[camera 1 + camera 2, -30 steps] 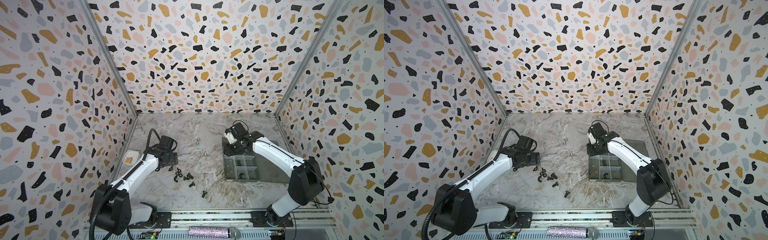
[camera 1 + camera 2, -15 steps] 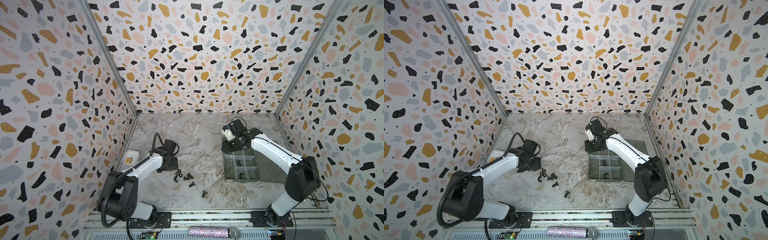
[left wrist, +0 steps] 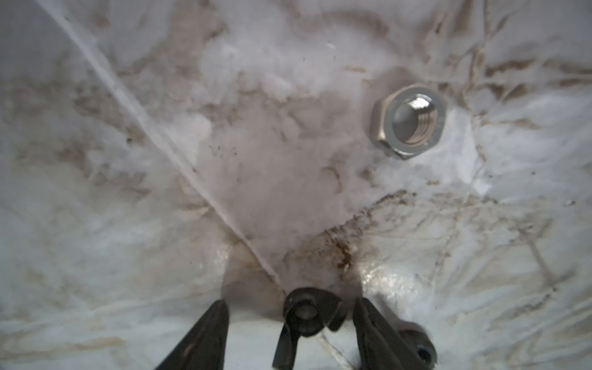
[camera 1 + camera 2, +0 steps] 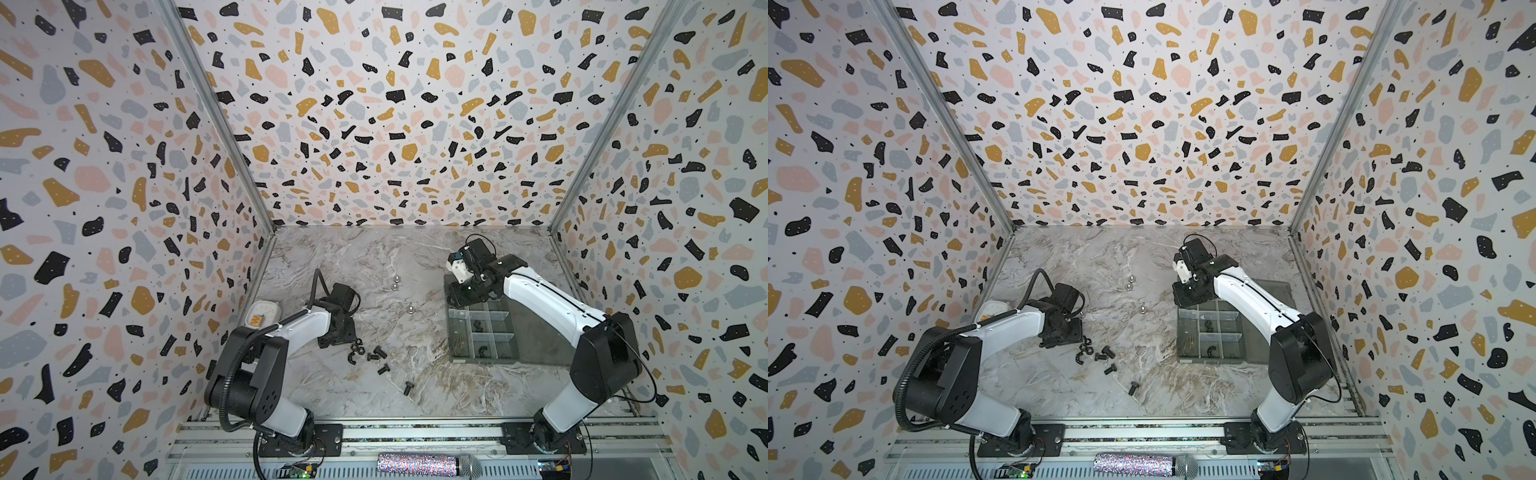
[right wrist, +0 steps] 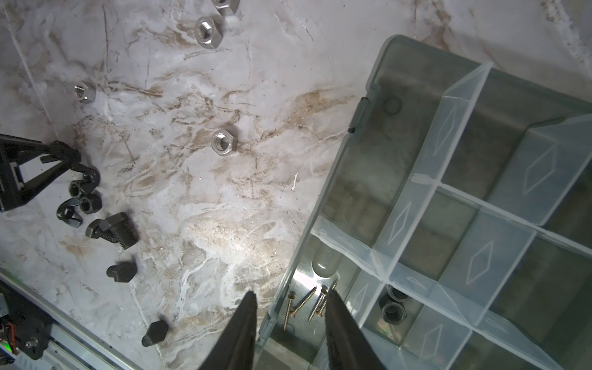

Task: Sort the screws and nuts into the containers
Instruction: 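Grasp a black wing nut with the left gripper while the right gripper hovers, then lift the wing nut with the left gripper while the right arm moves aside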

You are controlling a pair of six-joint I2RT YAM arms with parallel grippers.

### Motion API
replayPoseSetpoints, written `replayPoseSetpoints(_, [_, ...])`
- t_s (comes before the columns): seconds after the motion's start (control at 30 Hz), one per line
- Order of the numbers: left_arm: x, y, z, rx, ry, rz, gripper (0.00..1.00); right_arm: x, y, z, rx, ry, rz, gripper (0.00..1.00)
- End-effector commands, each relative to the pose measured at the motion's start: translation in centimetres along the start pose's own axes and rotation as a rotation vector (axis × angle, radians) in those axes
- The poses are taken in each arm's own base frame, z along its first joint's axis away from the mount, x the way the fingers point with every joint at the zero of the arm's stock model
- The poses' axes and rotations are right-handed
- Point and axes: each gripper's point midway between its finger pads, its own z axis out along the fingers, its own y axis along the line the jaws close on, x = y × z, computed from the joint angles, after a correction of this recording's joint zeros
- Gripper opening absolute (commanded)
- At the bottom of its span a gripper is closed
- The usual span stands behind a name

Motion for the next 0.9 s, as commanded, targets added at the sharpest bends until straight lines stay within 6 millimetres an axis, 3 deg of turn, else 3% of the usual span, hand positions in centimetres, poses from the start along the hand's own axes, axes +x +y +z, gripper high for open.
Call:
replayPoseSetpoints(0.0, [0.4, 0.2, 0.6, 0.0, 0.005, -0.013, 0.6, -0.1, 0.0, -1.7, 0.006, -0.017, -0.013, 0.38])
replayPoseSetpoints(0.2, [0.4, 0.1, 0.7, 0.006, 0.01, -0.013, 0.5, 0.5, 0.1, -1.9, -0.003, -0.008, -0.007, 0.41])
replayPoseSetpoints(0.4, [1.1, 0.0, 0.7, 0.018, 0.028, -0.022, 0.46, 1.7, 0.4, -2.3, -0.024, 0.02, 0.005, 0.57])
replayPoseSetpoints(0.5, [1.3, -0.2, 0.6, 0.031, 0.034, -0.021, 0.43, 3.0, 1.4, -2.4, -0.071, 0.067, -0.005, 0.6])
replayPoseSetpoints(0.67, [1.7, -0.4, 0.7, 0.042, 0.049, -0.023, 0.35, 4.6, 4.9, -2.9, -0.204, 0.124, -0.048, 0.68])
replayPoseSetpoints(0.73, [1.9, -0.4, 0.8, 0.044, 0.055, -0.021, 0.34, 5.0, 6.1, -3.1, -0.239, 0.131, -0.057, 0.76])
replayPoseSetpoints(0.87, [2.4, -0.5, 0.8, 0.046, 0.067, -0.016, 0.3, 5.5, 7.1, -3.4, -0.251, 0.134, -0.062, 0.78])
